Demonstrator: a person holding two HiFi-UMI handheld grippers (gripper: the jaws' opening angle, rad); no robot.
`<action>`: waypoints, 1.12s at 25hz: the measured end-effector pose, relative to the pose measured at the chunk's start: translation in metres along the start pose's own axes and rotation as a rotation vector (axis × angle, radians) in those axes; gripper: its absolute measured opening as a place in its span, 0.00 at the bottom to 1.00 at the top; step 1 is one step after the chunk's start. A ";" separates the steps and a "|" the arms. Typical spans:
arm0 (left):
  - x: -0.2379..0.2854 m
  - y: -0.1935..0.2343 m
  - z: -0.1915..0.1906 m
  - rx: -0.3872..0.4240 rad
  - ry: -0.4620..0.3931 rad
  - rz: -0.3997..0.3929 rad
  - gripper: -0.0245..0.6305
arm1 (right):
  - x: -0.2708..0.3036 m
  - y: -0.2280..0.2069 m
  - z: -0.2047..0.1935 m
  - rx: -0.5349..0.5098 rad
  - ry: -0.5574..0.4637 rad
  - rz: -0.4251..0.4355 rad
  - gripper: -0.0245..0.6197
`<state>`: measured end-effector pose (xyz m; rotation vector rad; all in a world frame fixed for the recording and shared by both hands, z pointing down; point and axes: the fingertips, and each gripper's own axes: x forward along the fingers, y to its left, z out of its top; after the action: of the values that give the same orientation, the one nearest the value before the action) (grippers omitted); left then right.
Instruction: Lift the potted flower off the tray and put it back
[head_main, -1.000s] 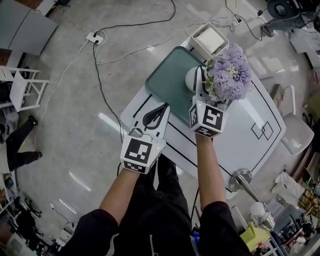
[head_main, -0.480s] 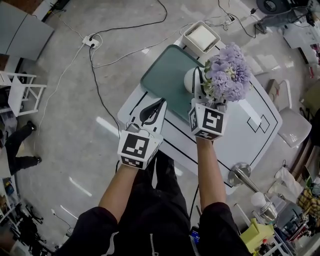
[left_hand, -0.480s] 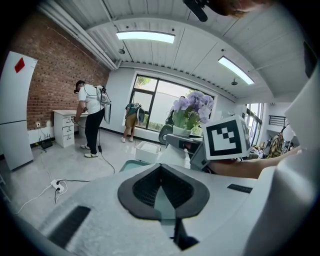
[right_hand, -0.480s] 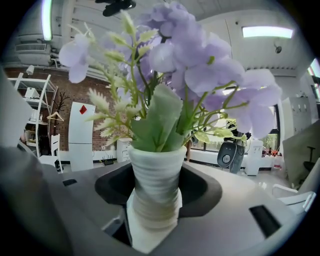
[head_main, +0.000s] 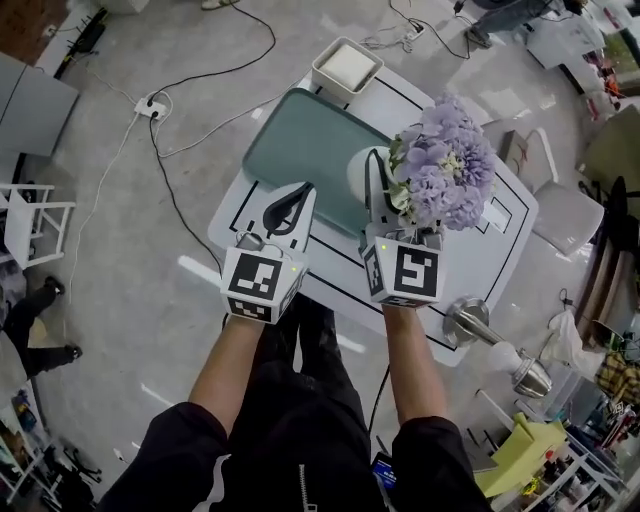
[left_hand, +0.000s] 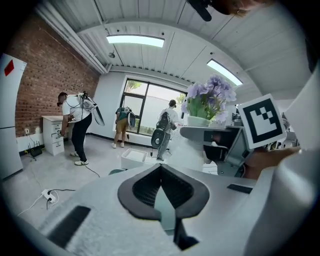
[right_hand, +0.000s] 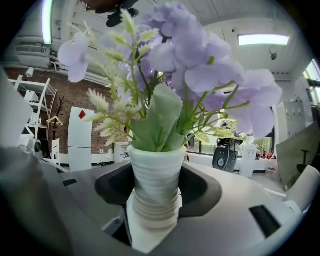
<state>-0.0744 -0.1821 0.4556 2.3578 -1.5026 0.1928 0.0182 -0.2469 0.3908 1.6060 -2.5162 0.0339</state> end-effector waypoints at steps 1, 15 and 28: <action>-0.001 -0.009 0.001 0.008 -0.004 -0.009 0.05 | -0.013 -0.005 0.003 0.000 -0.004 -0.006 0.41; 0.019 -0.074 0.024 0.084 -0.018 -0.169 0.05 | -0.098 -0.048 -0.003 0.002 0.052 -0.128 0.42; 0.007 -0.150 0.013 0.161 0.015 -0.241 0.05 | -0.185 -0.065 -0.029 -0.025 0.112 -0.168 0.41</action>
<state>0.0630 -0.1344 0.4145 2.6326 -1.2224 0.2793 0.1571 -0.1053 0.3885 1.7489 -2.2829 0.0706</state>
